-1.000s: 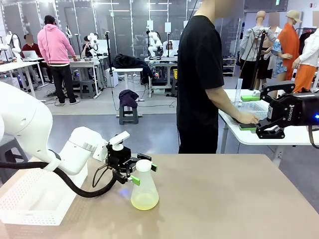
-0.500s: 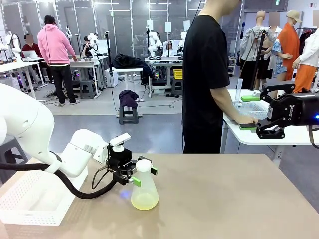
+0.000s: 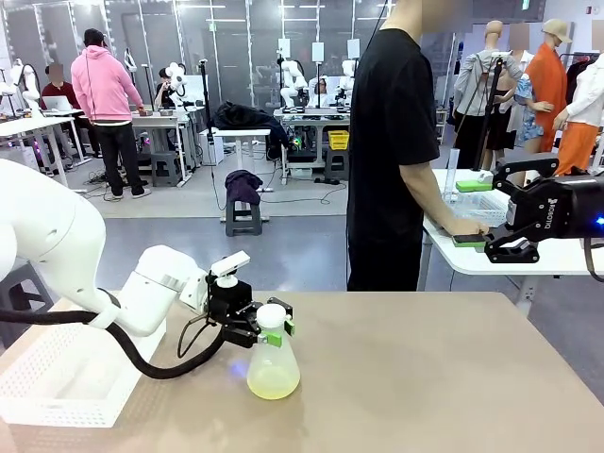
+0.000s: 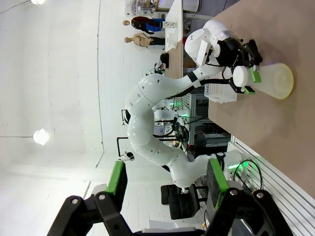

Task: Prepare the solutions needed for the experiment.
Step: When the human places the Big flask in the center of the table, pick up the Big flask and place it in the left Organizing basket.

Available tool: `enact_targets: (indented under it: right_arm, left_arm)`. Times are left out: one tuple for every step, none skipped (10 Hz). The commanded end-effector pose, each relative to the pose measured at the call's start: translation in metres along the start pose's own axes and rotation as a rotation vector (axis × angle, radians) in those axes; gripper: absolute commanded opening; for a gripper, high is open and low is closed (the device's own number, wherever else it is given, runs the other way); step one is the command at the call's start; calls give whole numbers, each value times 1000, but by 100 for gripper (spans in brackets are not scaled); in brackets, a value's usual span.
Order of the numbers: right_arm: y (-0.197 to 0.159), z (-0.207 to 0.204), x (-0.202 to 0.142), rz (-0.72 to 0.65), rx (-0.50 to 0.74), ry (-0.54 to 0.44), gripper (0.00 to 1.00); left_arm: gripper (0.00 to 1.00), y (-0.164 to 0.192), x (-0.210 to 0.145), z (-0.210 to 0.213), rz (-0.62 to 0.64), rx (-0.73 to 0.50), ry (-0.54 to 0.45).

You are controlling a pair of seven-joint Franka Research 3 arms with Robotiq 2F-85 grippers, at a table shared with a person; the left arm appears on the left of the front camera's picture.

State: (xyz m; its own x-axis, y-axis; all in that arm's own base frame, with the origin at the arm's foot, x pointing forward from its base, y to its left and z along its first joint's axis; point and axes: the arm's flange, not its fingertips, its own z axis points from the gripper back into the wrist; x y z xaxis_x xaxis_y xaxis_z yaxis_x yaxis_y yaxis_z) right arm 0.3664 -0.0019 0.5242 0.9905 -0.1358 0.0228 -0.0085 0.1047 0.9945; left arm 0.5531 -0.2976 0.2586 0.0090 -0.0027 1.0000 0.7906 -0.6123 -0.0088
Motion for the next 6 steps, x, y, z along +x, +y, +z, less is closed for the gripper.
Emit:
enact_targets:
  right_arm:
    - [1,0,0,4,7,2,82]
    - [1,0,0,4,7,2,82]
    - [1,0,0,4,7,2,82]
    - [1,0,0,4,7,2,82]
    - [1,0,0,4,7,2,82]
    - [1,0,0,4,7,2,82]
  left_arm:
    - [16,9,-3,-2,28,8,-19]
    - [0,11,-4,-2,42,13,-28]
    - [0,15,-1,0,34,32,-60]
    - [0,18,7,1,37,51,-47]
    - [0,22,25,4,45,38,-59]
    - [0,26,46,7,80,35,-113]
